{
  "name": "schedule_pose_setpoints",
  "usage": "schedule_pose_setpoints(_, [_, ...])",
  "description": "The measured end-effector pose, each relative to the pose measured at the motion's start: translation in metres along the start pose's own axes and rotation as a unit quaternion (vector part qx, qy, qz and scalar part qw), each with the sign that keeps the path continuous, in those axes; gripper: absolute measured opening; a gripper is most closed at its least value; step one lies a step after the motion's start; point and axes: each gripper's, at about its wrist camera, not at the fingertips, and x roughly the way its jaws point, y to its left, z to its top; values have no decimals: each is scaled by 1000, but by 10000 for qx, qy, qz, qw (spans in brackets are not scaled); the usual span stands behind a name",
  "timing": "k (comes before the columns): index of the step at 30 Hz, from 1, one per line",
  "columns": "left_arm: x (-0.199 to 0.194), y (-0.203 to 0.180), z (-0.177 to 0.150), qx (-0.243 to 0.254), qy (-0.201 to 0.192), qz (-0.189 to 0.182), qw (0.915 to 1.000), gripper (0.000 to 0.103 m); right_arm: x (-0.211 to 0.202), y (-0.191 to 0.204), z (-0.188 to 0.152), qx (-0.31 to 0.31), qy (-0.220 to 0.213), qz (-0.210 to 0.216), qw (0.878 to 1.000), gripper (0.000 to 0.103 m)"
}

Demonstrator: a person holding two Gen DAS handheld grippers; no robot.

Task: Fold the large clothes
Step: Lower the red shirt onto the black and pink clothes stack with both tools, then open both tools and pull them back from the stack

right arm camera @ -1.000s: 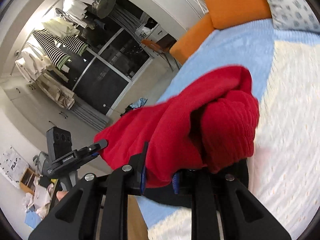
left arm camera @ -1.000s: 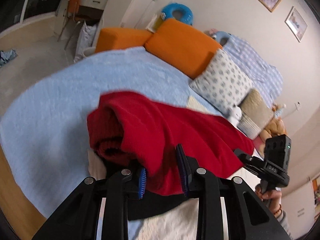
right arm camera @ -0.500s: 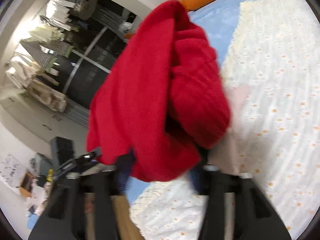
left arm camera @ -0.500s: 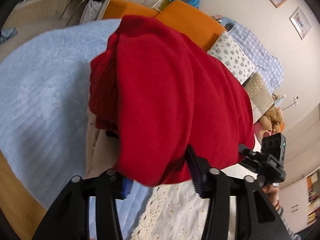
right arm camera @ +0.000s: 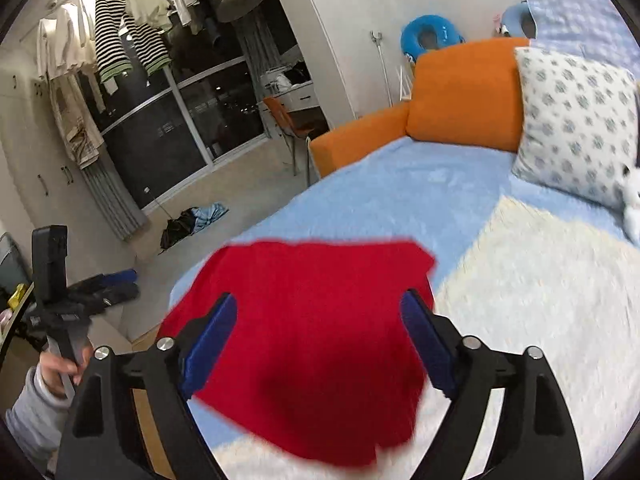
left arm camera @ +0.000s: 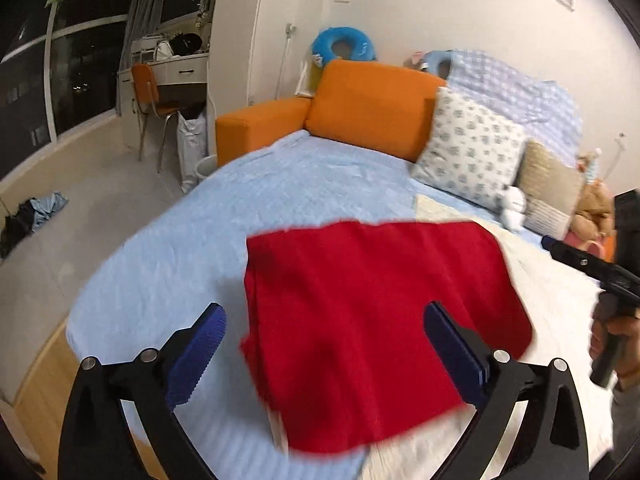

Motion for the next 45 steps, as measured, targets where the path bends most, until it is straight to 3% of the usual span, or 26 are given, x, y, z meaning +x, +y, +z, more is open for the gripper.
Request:
schedule_pose_setpoints(2, [32, 0, 16, -92, 26, 122, 9999, 100, 29, 3, 13, -35, -1, -93, 10000, 58])
schedule_pose_setpoints(5, [74, 2, 32, -186, 157, 157, 9996, 100, 66, 3, 13, -179, 146, -514, 9984, 46])
schedule_pose_setpoints(7, [100, 9, 30, -213, 220, 173, 9994, 100, 92, -11, 4, -73, 320, -752, 9966, 44])
schedule_pose_setpoints(8, [114, 14, 28, -269, 289, 95, 9992, 100, 101, -20, -2, 2, 366, -795, 9962, 37])
schedule_pose_setpoints(12, [150, 40, 5, -686, 437, -361, 9960, 101, 131, -48, -35, 119, 503, -768, 9957, 35])
schedule_pose_setpoints(15, [167, 49, -10, -955, 346, -628, 9928, 101, 140, -61, -59, 95, 169, -755, 9970, 35])
schedule_pose_setpoints(19, [167, 31, -6, -547, 259, -191, 9980, 101, 137, -62, -62, 104, -15, -917, 9957, 45])
schedule_pose_setpoints(23, [125, 3, -10, 171, -118, 613, 9979, 101, 103, -46, -50, -69, 9, -978, 9952, 82])
schedule_pose_setpoints(25, [97, -15, -18, 406, -336, 751, 9958, 101, 78, -30, -51, -236, -79, -941, 9953, 89])
schedule_pose_setpoints(26, [76, -26, -26, 438, -498, 731, 9951, 101, 63, -20, -54, -350, -138, -924, 9950, 99])
schedule_pose_setpoints(33, [-19, -75, -95, 271, -1536, 672, 9855, 101, -33, 47, -131, -1042, -530, -1000, 9881, 98])
schedule_pose_setpoints(38, [-46, -108, -157, 488, -1922, 1192, 9729, 101, -56, 68, -181, -1120, -829, -939, 9858, 98])
schedule_pose_setpoints(45, [-35, -110, -210, 152, -1398, 1091, 9840, 101, -51, 79, -233, -1047, -761, -1213, 9841, 98])
